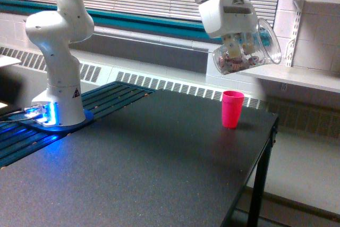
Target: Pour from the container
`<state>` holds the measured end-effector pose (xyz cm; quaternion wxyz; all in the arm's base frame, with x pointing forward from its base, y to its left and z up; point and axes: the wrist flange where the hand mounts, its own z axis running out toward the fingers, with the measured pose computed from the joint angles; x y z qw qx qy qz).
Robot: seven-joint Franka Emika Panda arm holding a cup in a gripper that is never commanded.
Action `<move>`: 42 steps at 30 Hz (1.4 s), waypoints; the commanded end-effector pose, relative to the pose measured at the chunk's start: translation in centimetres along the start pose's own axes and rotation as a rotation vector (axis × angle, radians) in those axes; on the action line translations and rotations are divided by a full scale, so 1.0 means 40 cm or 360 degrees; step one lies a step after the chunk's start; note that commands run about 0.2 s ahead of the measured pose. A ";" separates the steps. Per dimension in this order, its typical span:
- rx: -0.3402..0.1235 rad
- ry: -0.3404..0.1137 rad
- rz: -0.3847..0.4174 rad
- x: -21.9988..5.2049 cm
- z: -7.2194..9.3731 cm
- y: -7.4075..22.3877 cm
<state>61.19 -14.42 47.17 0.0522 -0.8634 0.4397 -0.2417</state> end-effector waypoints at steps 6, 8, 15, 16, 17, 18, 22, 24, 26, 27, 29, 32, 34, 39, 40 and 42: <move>-0.0024 0.0011 0.0010 -0.015 0.017 0.022; -0.0018 0.0014 -0.0011 -0.026 0.015 0.017; 0.0013 0.0007 -0.0081 -0.077 0.004 -0.016; 0.0021 0.0001 -0.0093 -0.086 0.004 -0.021; 0.0022 -0.0003 -0.0115 -0.098 0.005 -0.027; 0.0020 -0.0003 -0.0142 -0.112 0.005 -0.035; 0.0035 -0.0013 -0.0212 -0.165 0.003 -0.063; 0.0049 -0.0024 -0.0242 -0.192 0.002 -0.077; 0.0037 -0.0021 -0.0301 -0.224 0.002 -0.092; 0.0050 -0.0030 -0.0322 -0.243 0.001 -0.103; 0.0060 -0.0040 -0.0358 -0.271 0.001 -0.115; 0.0083 -0.0053 -0.0422 -0.321 -0.004 -0.142; 0.0100 -0.0067 -0.0476 -0.358 -0.007 -0.161; 0.0140 -0.0089 -0.0615 -0.452 -0.017 -0.203; 0.0143 -0.0093 -0.0635 -0.466 -0.018 -0.209; 0.0165 -0.0103 -0.0694 -0.502 -0.023 -0.223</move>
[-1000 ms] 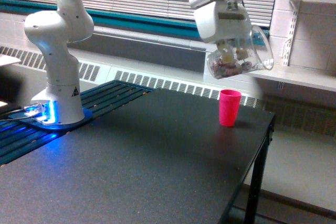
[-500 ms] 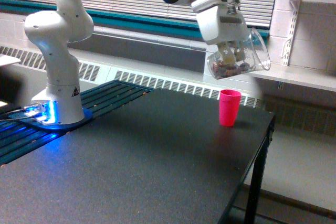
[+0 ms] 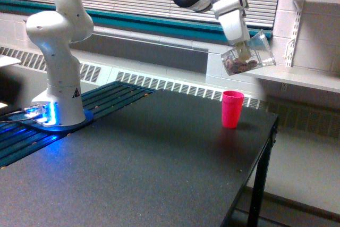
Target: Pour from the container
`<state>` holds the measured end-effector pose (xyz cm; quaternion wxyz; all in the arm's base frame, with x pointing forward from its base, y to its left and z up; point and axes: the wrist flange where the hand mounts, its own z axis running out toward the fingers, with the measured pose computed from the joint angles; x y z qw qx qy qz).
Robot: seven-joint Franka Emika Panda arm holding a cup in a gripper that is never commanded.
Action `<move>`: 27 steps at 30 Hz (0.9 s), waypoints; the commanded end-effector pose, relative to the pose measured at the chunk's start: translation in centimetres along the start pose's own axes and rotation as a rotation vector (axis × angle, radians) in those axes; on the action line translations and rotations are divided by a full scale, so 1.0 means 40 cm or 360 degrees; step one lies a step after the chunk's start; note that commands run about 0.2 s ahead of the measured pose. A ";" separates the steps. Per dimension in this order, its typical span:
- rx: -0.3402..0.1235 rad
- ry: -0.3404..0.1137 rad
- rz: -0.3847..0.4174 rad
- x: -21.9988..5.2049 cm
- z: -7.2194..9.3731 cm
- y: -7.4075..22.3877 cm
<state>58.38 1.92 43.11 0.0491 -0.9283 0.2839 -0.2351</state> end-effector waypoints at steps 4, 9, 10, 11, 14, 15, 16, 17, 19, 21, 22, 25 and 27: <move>0.0091 -0.0018 -0.0270 -0.142 -0.022 -0.132; 0.0114 -0.0035 -0.0393 -0.215 -0.025 -0.169; 0.0118 -0.0039 -0.0415 -0.229 -0.025 -0.175; 0.0121 -0.0043 -0.0438 -0.245 -0.025 -0.180; 0.0125 -0.0055 -0.0493 -0.285 -0.024 -0.188; 0.0129 -0.0063 -0.0507 -0.297 -0.023 -0.189; 0.0126 -0.0068 -0.0530 -0.311 -0.022 -0.190; 0.0123 -0.0070 -0.0543 -0.322 -0.021 -0.190; 0.0117 -0.0076 -0.0571 -0.344 -0.018 -0.189; 0.0111 -0.0087 -0.0597 -0.367 -0.014 -0.188; 0.0113 -0.0096 -0.0604 -0.378 -0.011 -0.186; 0.0112 -0.0127 -0.0629 -0.415 -0.001 -0.180; 0.0108 -0.0157 -0.0646 -0.446 0.011 -0.174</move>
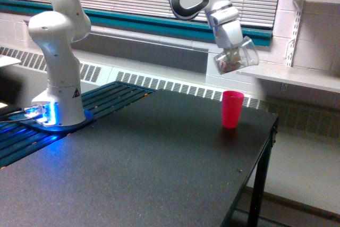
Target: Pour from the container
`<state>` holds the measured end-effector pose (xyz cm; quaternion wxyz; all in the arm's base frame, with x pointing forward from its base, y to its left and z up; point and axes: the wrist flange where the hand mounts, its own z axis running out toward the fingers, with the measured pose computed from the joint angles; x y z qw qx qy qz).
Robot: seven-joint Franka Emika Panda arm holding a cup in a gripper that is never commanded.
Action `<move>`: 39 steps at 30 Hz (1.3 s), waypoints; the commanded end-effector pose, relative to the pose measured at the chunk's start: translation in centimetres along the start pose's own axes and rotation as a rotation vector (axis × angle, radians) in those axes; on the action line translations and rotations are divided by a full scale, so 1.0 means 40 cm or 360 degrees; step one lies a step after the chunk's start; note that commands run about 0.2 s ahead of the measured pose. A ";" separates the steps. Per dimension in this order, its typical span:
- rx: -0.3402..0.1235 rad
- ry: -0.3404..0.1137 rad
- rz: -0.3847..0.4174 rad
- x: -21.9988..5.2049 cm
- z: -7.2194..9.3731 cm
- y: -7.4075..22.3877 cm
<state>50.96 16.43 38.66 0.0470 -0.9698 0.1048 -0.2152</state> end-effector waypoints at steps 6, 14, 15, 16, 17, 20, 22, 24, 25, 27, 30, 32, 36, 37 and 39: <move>0.0014 -0.0118 -0.0124 -0.132 0.052 -0.027; 0.0002 -0.0197 -0.0225 -0.183 0.080 -0.051; -0.0002 -0.0199 -0.0238 -0.187 0.081 -0.055; -0.0006 -0.0200 -0.0253 -0.190 0.082 -0.058; -0.0009 -0.0202 -0.0266 -0.193 0.083 -0.062; -0.0018 -0.0223 -0.0303 -0.206 0.088 -0.074; -0.0021 -0.0240 -0.0330 -0.215 0.092 -0.080; -0.0032 -0.0253 -0.0354 -0.220 0.095 -0.083; -0.0039 -0.0263 -0.0365 -0.222 0.097 -0.084; -0.0047 -0.0278 -0.0378 -0.223 0.100 -0.085; -0.0061 -0.0293 -0.0405 -0.219 0.103 -0.085; -0.0071 -0.0297 -0.0418 -0.214 0.103 -0.086; -0.0085 -0.0301 -0.0458 -0.199 0.098 -0.095; -0.0092 -0.0299 -0.0471 -0.194 0.097 -0.097; -0.0106 -0.0302 -0.0493 -0.190 0.097 -0.101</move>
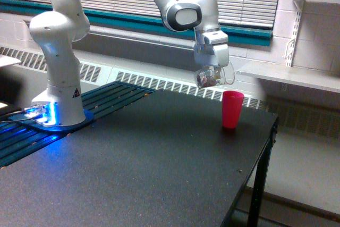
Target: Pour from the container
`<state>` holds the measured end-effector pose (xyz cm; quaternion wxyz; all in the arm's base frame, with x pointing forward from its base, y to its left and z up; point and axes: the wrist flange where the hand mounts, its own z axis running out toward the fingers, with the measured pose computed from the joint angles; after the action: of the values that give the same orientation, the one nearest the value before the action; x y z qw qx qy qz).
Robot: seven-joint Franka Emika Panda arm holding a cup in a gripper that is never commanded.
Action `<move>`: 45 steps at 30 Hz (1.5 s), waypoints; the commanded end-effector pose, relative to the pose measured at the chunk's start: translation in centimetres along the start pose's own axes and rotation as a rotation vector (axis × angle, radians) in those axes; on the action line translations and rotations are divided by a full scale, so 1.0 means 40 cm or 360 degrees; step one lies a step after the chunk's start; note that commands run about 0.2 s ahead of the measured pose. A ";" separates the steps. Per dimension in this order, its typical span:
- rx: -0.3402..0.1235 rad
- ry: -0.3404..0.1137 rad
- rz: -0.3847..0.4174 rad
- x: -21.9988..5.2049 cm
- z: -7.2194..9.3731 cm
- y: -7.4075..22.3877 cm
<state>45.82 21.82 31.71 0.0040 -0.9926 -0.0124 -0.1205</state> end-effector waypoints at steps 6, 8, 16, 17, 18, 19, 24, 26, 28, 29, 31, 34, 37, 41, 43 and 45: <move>-0.0024 -0.0058 -0.0060 -0.115 0.079 -0.133; -0.0045 -0.0063 -0.0132 -0.126 0.092 -0.137; -0.0086 -0.0104 -0.0202 -0.136 0.113 -0.140; -0.0090 -0.0097 -0.0196 -0.133 0.112 -0.139; -0.0090 -0.0086 -0.0188 -0.128 0.109 -0.137; -0.0087 -0.0075 -0.0182 -0.122 0.106 -0.136; -0.0070 -0.0022 -0.0141 -0.094 0.085 -0.130; -0.0066 -0.0009 -0.0139 -0.086 0.079 -0.126; -0.0063 0.0007 -0.0132 -0.080 0.072 -0.124; -0.0059 0.0011 -0.0129 -0.077 0.068 -0.123; -0.0056 0.0025 -0.0119 -0.070 0.062 -0.120; -0.0051 0.0042 -0.0116 -0.062 0.051 -0.116; -0.0060 0.0057 -0.0113 -0.053 0.042 -0.108; -0.0078 0.0073 -0.0114 -0.038 0.031 -0.099; -0.0084 0.0084 -0.0122 -0.029 0.024 -0.099; -0.0092 0.0096 -0.0129 -0.021 0.017 -0.100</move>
<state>44.24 26.03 29.63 -0.0255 -0.9887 -0.0546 -0.1374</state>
